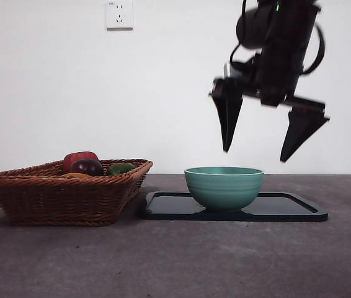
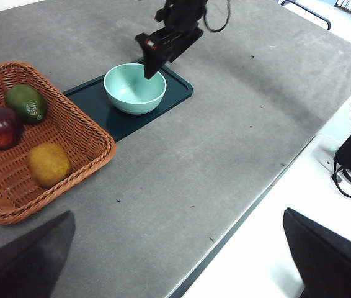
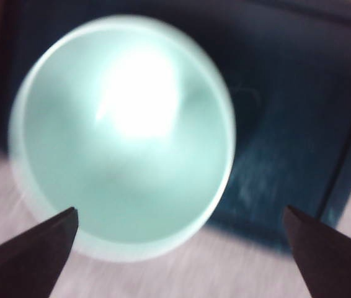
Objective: Pick up the wifruite, put it on the bowl, pick up the plate, put it on desk
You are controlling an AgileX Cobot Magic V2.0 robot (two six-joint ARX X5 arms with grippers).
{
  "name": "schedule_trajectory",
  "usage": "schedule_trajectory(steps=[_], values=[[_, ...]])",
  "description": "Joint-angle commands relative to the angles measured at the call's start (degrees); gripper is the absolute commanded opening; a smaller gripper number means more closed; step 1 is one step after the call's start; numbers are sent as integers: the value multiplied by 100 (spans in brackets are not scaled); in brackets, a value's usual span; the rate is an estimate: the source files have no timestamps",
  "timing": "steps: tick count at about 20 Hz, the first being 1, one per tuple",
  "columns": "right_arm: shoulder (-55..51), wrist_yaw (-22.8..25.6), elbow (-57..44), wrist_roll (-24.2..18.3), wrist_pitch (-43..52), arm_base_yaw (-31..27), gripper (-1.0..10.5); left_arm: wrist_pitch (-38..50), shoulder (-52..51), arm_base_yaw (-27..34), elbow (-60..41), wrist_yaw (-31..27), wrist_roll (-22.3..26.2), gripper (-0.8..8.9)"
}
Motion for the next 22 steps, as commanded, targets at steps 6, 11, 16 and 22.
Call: schedule_trajectory(steps=[6,11,16,22], values=[[627,-2,138,197,332,-127,521,57,13,-35,70,11,9,563],[636,0,136,254,461,-118,183,57,13,-35,70,11,9,563],[636,-4,87,264,413,-118,50,57,13,-35,70,11,9,563],[662,-48,28,367,385,-118,8,57,13,-35,70,11,9,563]])
